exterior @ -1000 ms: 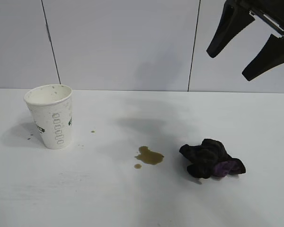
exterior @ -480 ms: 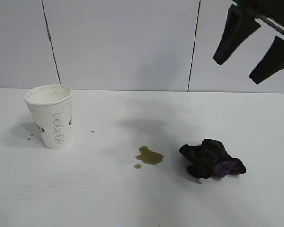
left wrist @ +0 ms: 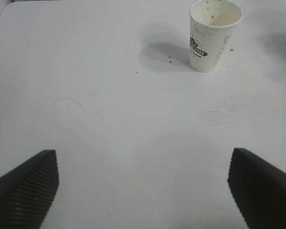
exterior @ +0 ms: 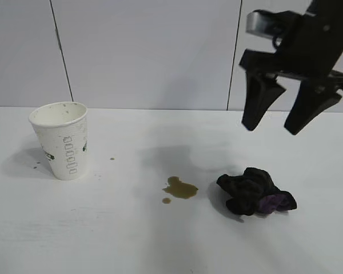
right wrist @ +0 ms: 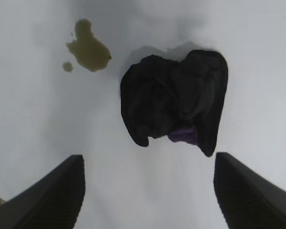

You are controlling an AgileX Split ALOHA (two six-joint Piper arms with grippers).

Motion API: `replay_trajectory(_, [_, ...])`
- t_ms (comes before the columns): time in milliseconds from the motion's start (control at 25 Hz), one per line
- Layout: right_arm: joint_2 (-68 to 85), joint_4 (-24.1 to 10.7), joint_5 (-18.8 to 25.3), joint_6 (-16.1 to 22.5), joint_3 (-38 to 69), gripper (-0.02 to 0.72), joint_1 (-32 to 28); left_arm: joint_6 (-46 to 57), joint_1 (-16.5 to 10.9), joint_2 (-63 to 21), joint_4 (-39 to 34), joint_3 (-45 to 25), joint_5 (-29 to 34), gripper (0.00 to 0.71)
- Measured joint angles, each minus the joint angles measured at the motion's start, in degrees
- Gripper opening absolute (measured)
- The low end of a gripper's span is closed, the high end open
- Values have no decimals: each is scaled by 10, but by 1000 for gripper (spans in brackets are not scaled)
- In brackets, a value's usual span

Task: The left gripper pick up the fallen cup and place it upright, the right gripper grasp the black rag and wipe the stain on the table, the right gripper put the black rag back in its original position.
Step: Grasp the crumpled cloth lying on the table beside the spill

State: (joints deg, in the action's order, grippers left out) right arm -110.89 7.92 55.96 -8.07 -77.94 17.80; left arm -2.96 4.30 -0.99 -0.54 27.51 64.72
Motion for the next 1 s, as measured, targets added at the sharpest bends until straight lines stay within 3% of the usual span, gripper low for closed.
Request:
replay_trajectory(480, [-92,-1,-50,7,0,503,0,0,0,0,0,0,0,695])
replay_trajectory(520, [-95,-4,-50,10,-2,457,0,0,0,0,0,0,0,695])
replay_trajectory(640, [-98,-6,-51,25,-3,163,0,0,0,0,0,0,0,695])
replay_trajectory(680, [-95,-5,-51,27,-3,113,0,0,0,0,0,0,0,695])
replay_trajectory(880, [-54,15,-59,31,-2,104,1,0,0,0,0,0,0,695])
replay_trajectory(1000, [-17,67,-60,13,-2,104,1,0,0,0,0,0,0,695])
